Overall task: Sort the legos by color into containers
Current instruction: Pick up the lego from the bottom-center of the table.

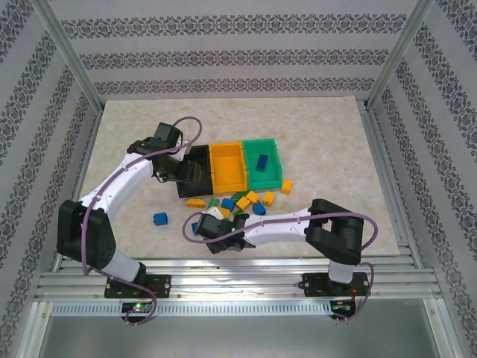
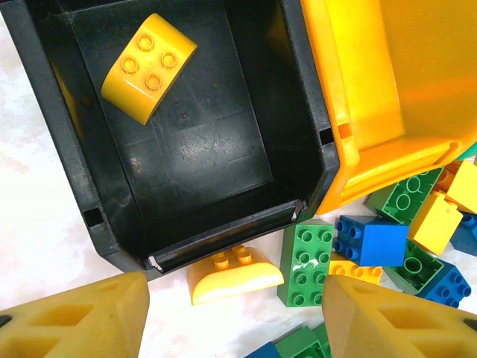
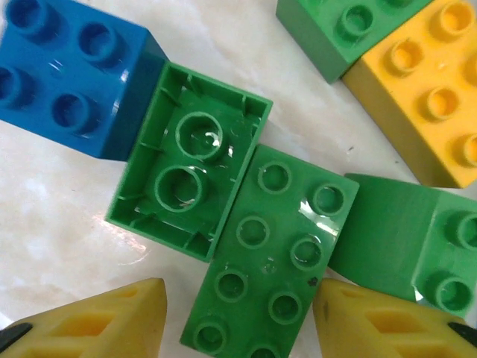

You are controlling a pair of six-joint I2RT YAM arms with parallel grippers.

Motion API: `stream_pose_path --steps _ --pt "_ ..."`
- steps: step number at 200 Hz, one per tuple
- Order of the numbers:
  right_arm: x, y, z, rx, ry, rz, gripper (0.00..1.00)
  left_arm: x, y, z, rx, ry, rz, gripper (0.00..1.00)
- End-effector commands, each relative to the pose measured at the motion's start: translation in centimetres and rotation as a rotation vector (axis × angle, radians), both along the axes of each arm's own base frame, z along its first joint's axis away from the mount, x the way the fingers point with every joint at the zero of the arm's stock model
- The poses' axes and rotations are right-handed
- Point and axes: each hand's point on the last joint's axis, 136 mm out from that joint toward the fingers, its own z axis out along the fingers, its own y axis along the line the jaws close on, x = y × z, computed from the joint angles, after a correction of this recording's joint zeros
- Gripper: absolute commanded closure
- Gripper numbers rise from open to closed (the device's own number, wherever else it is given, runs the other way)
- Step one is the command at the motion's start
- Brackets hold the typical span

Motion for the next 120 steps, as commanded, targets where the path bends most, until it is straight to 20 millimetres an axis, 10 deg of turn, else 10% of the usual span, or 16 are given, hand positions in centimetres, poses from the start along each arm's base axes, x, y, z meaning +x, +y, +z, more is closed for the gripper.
stream_pose_path --steps 1,61,120 --pt "0.1 -0.1 -0.9 -0.025 0.023 0.003 0.48 0.1 0.4 0.5 0.015 -0.033 -0.010 0.37" --pt "0.7 -1.4 -0.1 -0.022 -0.009 -0.020 0.72 0.1 0.3 0.3 0.017 -0.025 -0.014 0.37" --pt "4.1 -2.5 7.6 0.134 -0.188 -0.070 0.73 0.2 0.6 0.4 0.028 -0.032 -0.008 0.37"
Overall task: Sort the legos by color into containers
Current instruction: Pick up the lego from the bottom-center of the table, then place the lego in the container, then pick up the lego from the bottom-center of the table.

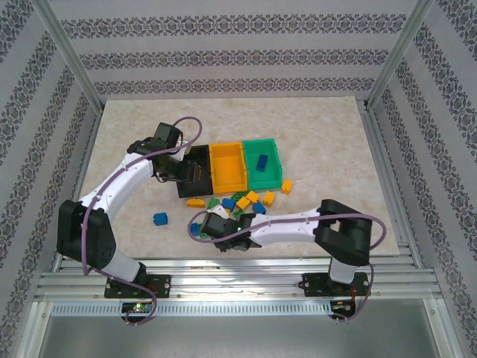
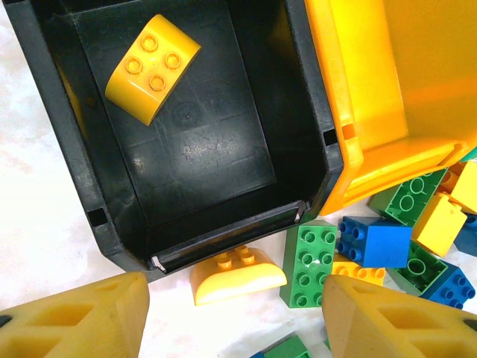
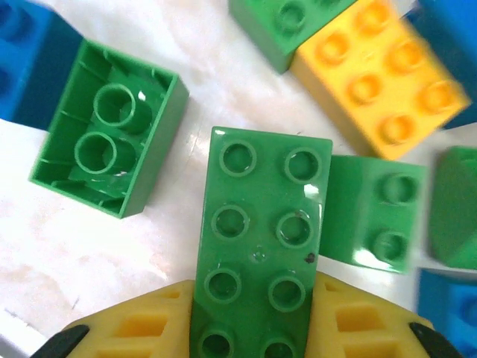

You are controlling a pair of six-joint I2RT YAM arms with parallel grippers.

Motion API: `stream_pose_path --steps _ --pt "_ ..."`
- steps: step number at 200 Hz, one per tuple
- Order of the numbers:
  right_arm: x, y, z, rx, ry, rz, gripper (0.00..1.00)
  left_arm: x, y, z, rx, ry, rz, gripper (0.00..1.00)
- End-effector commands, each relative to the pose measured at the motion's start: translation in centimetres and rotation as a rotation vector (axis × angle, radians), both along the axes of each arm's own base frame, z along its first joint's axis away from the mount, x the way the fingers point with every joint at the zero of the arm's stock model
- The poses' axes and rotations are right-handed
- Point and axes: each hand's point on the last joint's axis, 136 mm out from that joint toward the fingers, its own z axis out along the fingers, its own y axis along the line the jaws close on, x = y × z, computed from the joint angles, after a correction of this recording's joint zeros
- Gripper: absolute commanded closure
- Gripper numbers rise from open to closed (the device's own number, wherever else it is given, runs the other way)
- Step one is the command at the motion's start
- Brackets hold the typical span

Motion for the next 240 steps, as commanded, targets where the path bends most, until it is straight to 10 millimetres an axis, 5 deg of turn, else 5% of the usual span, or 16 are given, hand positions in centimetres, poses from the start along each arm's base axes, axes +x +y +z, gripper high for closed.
stream_pose_path --steps 1,41,84,107,143,240 --pt "3.0 -0.6 4.6 0.096 -0.127 -0.050 0.73 0.2 0.5 0.4 0.022 -0.031 -0.009 0.37" --pt "9.2 -1.3 8.7 0.240 -0.199 -0.126 0.73 0.3 0.6 0.6 0.024 -0.038 -0.008 0.37" --pt "16.6 -1.5 8.6 0.243 -0.221 -0.207 0.71 0.3 1.0 0.2 0.047 -0.030 -0.005 0.37" --pt "18.3 -1.1 7.5 0.215 -0.198 -0.205 0.50 0.3 1.1 0.2 0.052 -0.035 -0.002 0.37" --pt "16.6 -1.1 7.5 0.226 -0.183 -0.164 0.44 0.3 1.2 0.1 0.056 -0.031 -0.004 0.37" --pt "4.9 -8.5 3.2 0.149 -0.032 -0.194 0.42 0.6 0.8 -0.9 0.052 0.003 -0.019 0.37"
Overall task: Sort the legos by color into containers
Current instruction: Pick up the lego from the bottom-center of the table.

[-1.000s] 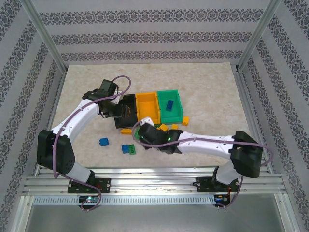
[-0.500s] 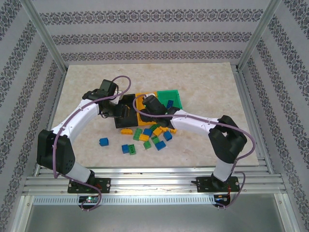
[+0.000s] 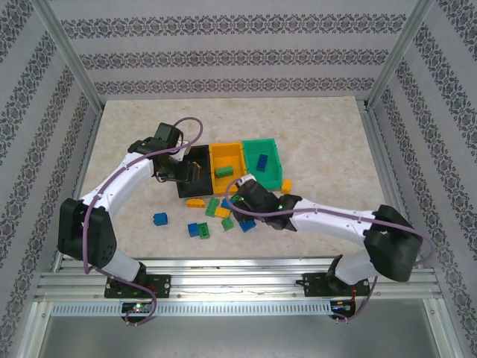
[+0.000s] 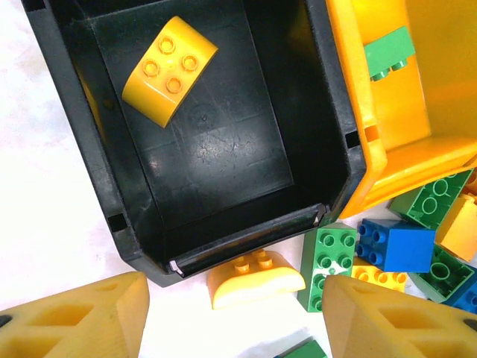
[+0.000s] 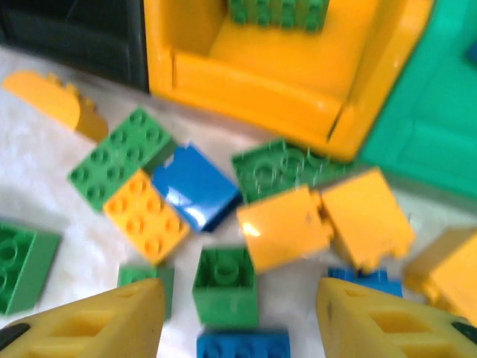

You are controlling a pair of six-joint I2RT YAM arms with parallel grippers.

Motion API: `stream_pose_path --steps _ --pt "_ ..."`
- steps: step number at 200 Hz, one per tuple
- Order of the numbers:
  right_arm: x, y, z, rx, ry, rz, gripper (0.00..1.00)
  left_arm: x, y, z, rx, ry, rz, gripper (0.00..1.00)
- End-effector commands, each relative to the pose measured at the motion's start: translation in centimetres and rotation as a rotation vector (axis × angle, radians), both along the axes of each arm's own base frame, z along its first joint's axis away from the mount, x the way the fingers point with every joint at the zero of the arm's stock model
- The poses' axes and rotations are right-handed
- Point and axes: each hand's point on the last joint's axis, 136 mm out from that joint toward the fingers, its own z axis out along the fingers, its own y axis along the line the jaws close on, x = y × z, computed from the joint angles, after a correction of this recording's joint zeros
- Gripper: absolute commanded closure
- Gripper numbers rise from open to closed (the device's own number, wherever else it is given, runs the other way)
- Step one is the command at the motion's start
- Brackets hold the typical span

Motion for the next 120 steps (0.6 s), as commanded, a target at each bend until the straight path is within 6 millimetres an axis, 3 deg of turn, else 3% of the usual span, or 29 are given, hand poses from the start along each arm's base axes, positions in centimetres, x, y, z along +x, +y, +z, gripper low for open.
stream_pose_path --steps 1,43,120 --pt "-1.9 -1.6 -0.9 0.001 0.063 -0.052 0.42 0.3 0.2 -0.3 0.011 0.004 -0.012 0.37" --pt "-3.9 -1.7 -3.5 -0.027 0.145 -0.035 0.33 0.3 -0.4 -0.5 -0.020 0.020 -0.018 0.37" --pt "-3.3 -0.3 -6.7 -0.142 0.188 0.005 0.25 0.2 0.1 -0.3 0.008 0.008 -0.015 0.37"
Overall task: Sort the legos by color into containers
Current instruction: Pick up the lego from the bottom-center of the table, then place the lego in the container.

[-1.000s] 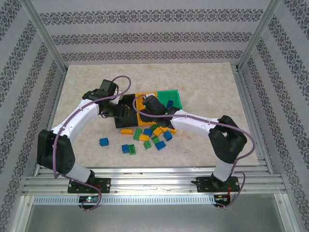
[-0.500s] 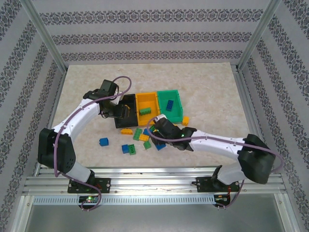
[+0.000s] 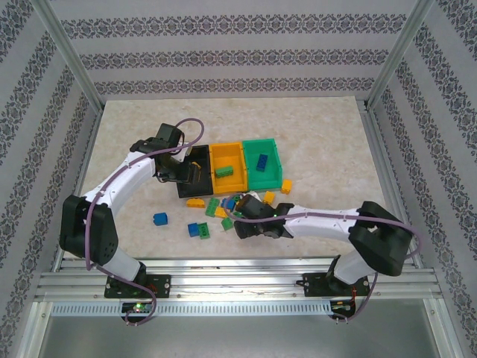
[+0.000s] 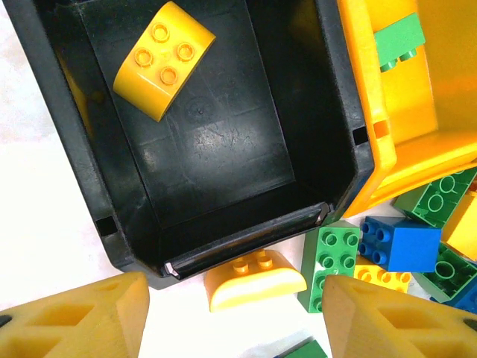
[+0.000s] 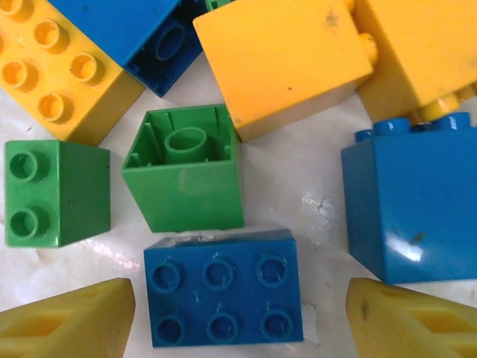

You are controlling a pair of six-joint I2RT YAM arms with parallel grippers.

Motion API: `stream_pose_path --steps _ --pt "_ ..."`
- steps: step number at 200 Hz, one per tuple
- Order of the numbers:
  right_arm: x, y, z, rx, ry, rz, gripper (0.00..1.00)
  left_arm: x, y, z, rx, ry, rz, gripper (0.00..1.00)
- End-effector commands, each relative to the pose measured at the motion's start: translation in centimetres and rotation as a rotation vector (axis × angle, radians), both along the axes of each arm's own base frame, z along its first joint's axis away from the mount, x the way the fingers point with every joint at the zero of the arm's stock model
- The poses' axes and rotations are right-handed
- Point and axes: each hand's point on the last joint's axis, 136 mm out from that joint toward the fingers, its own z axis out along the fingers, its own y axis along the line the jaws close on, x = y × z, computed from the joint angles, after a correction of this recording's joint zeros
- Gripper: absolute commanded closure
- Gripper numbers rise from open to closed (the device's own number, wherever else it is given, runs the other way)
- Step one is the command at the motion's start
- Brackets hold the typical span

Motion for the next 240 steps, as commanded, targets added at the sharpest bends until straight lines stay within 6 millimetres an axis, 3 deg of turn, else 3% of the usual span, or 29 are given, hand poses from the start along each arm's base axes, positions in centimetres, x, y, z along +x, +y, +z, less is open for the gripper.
stream_pose_path --steps 1,21,56,82,178,240 --pt "0.0 1.0 -0.1 -0.008 0.008 0.030 0.25 0.2 0.3 0.4 0.011 -0.015 -0.011 0.37" --pt "0.1 1.2 -0.7 -0.029 0.017 0.034 0.28 0.2 0.4 0.5 0.014 -0.019 -0.008 0.37" --pt "0.0 1.3 -0.8 -0.022 0.020 0.032 0.48 0.3 0.4 0.5 0.016 -0.018 -0.010 0.37" --pt "0.0 1.0 -0.3 -0.021 0.003 0.029 0.54 0.2 0.4 0.3 0.014 -0.014 -0.008 0.37" --pt "2.4 0.3 6.5 0.134 -0.179 -0.037 0.60 0.2 0.3 0.2 0.012 -0.004 -0.015 0.37" --pt "7.5 -3.1 11.1 0.257 -0.270 -0.153 0.60 0.2 0.7 1.0 0.029 -0.038 -0.006 0.37"
